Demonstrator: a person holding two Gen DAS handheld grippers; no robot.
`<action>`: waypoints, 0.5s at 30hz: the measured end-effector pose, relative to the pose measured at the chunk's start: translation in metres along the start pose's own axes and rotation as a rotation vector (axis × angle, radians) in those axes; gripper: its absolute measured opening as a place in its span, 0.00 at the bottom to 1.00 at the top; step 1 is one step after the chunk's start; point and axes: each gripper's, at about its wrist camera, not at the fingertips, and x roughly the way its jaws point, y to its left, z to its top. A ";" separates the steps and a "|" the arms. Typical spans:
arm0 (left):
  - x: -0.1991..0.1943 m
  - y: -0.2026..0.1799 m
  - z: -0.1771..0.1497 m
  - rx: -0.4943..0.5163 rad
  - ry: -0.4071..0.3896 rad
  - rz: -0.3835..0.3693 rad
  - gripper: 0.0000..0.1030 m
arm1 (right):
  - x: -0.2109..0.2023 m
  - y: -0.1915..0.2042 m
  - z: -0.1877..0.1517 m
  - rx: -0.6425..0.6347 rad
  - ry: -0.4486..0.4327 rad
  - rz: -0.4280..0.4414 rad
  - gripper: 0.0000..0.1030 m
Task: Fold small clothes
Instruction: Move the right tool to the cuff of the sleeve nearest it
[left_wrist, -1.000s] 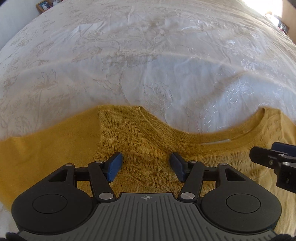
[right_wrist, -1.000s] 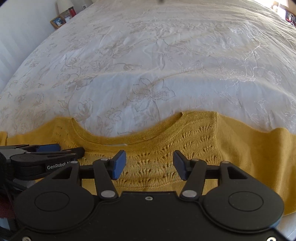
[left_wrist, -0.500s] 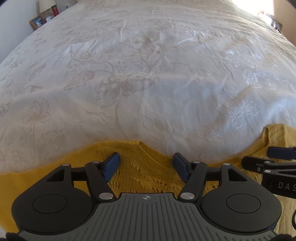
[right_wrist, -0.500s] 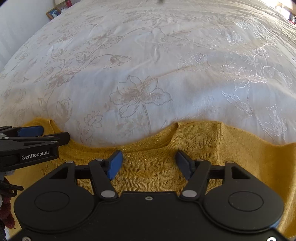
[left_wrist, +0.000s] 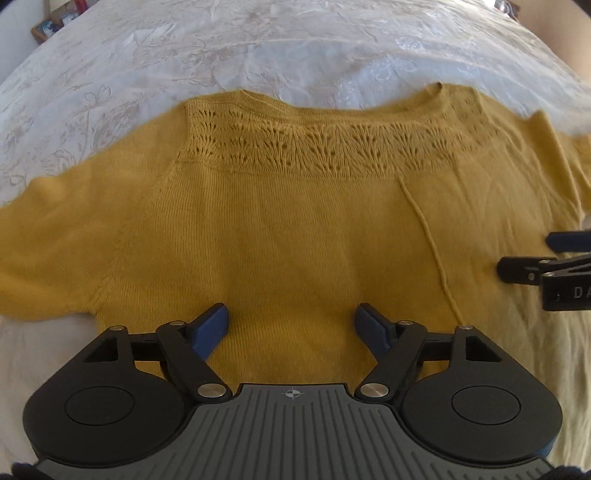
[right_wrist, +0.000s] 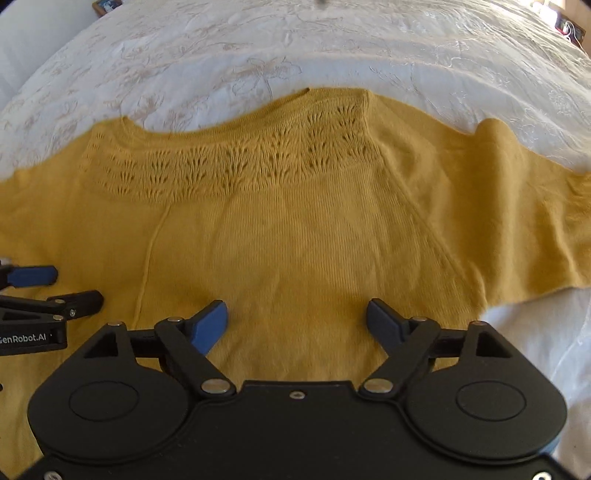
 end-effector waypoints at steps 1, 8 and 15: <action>-0.003 -0.001 -0.003 0.003 0.002 0.007 0.74 | -0.005 -0.001 -0.003 0.004 0.007 -0.013 0.85; -0.042 0.002 -0.031 -0.053 -0.017 -0.035 0.74 | -0.050 -0.004 -0.042 0.044 -0.013 -0.027 0.87; -0.034 0.006 -0.089 -0.019 0.082 -0.065 0.83 | -0.050 -0.035 -0.128 0.187 0.146 -0.109 0.93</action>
